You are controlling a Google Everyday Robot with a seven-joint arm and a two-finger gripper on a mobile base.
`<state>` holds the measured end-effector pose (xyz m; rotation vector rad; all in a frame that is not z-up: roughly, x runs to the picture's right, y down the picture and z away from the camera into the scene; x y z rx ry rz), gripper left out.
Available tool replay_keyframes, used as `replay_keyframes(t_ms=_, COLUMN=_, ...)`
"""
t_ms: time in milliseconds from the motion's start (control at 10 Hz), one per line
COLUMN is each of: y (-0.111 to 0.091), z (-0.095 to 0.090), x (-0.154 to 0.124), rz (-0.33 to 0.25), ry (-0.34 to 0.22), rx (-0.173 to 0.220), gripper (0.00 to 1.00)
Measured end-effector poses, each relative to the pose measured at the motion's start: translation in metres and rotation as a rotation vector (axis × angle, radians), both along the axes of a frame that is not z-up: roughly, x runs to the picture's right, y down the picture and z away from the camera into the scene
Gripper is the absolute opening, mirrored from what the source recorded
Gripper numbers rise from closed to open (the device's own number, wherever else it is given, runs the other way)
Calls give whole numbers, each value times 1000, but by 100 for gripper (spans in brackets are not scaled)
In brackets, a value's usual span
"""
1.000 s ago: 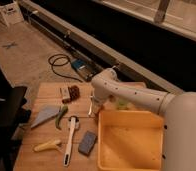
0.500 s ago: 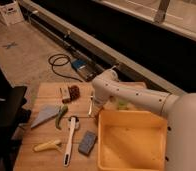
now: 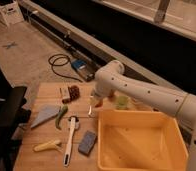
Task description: Place apple in paper cup
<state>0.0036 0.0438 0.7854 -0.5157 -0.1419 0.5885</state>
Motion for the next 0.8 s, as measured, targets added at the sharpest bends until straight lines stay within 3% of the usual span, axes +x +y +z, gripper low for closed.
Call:
replay_keyframes(t_ms=300, y=-53, z=-29, x=11, rz=48, ry=-42, rx=101, gripper=0)
replay_keyframes(t_ms=500, y=-89, z=-33, x=32, rz=86, ry=-35, rx=156, gripper=0)
replay_keyframes(t_ms=700, y=-120, z=-34, x=78, rz=155, ry=-2, rx=204, gripper=0)
replay_keyframes(t_ms=800, y=-125, z=-33, x=94, rz=179, ry=7, rx=211, gripper=0)
